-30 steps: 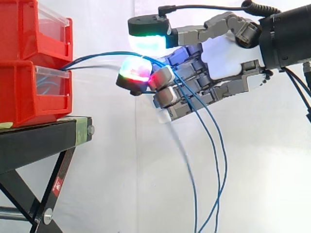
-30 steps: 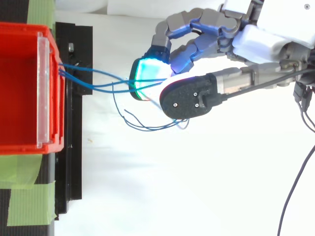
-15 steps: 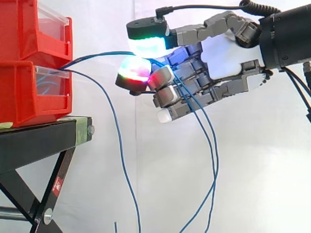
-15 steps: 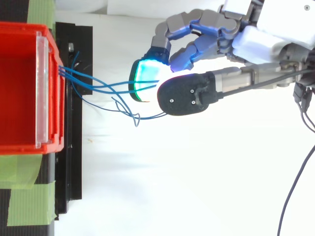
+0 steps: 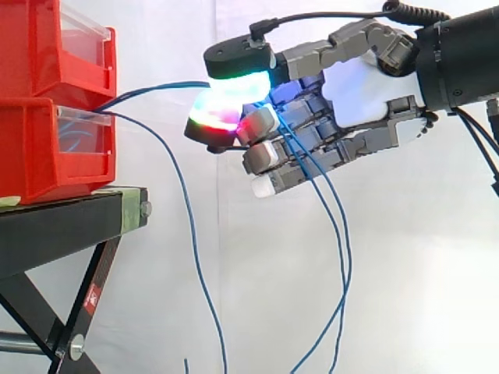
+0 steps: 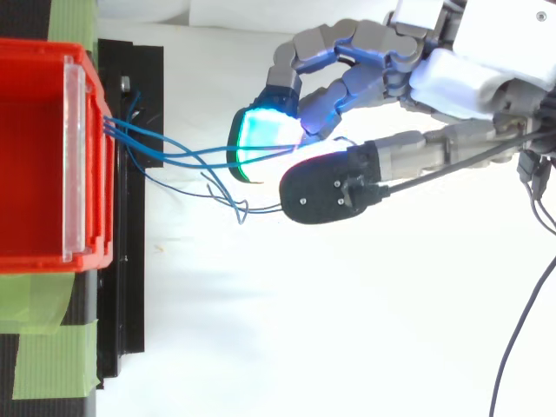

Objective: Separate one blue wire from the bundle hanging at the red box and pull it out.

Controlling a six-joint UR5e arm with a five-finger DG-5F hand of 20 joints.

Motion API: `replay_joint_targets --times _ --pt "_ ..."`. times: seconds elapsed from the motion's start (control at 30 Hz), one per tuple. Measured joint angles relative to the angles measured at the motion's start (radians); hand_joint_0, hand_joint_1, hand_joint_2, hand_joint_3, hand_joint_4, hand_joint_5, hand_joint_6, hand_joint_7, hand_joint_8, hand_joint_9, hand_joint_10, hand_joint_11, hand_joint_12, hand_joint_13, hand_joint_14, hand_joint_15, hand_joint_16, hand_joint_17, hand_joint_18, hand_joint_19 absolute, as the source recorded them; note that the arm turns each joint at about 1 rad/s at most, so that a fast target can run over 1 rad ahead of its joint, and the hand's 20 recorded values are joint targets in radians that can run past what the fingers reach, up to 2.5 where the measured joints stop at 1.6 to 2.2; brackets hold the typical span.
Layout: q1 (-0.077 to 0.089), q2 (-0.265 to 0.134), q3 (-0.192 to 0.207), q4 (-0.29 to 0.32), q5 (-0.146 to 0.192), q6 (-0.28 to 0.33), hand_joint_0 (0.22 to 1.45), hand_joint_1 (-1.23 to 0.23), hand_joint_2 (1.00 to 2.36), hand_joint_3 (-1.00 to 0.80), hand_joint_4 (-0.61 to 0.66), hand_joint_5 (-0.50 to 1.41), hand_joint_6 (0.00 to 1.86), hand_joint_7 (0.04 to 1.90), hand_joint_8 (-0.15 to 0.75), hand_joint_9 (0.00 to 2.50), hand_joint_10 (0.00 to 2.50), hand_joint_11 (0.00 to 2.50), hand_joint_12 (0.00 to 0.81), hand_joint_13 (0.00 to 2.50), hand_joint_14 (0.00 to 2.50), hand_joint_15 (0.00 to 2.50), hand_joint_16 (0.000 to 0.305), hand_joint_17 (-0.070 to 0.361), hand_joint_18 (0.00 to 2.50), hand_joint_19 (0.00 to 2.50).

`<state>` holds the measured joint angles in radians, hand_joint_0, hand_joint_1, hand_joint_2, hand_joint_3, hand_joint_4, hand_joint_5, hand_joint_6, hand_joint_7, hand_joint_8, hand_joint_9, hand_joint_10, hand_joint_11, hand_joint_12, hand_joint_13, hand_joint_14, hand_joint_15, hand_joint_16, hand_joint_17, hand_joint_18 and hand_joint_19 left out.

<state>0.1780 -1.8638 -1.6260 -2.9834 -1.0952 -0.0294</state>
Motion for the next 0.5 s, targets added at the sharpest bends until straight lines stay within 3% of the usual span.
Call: replay_joint_targets --times 0.17,0.27,0.5 --pt "0.001 0.0 0.0 0.0 0.0 0.0 0.59 -0.74 1.0 -0.46 0.24 -0.26 0.86 1.16 0.313 0.42 0.01 1.65 0.325 0.43 0.44 1.66 0.045 0.101 0.35 0.79" --pt "0.001 0.0 0.0 0.0 0.0 0.001 0.57 -0.65 1.0 -0.46 0.25 -0.26 0.86 1.14 0.321 0.46 0.0 1.64 0.328 0.44 0.52 1.61 0.045 0.101 0.37 0.79" --pt "0.001 0.0 0.0 0.0 0.0 0.003 0.61 -0.62 1.01 -0.37 0.26 -0.24 0.87 1.13 0.318 0.51 0.0 1.64 0.312 0.48 0.5 1.57 0.043 0.098 0.4 0.8"
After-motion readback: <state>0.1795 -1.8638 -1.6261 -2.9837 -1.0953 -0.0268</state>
